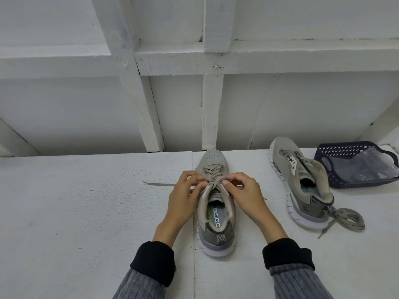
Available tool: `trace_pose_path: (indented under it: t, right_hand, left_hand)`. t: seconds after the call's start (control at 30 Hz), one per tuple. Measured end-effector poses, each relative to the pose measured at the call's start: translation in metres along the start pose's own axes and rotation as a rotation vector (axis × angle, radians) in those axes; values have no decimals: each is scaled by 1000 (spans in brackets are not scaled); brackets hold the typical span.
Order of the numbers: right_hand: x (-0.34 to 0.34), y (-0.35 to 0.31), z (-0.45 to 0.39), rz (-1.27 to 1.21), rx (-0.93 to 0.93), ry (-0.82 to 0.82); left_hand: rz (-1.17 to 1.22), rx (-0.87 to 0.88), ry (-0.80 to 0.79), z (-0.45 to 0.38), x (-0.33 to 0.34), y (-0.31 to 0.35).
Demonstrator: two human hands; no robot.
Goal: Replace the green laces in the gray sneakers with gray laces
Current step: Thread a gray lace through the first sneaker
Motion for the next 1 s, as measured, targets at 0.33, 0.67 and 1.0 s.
trace_pose_path:
  t: [0.33, 0.67, 1.0]
  right_hand:
    - [-5, -25, 17, 134, -105, 272]
    - [1, -4, 5, -45, 31, 188]
    - [-4, -18, 15, 67, -94, 343]
  left_hand:
    - [-34, -53, 204, 11, -3, 2]
    - [163, -83, 189, 6, 0, -1]
    - [151, -129, 339, 14, -5, -4]
Point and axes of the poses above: each hand's wrist, its own z-axis away from the middle knuckle, its own x-axis out of the palm, y = z × x, the point moved 9 cm from there along -z, towards the middle knuckle, and after that the axes turned 5 degrees about -y, right-handed, at the moved point
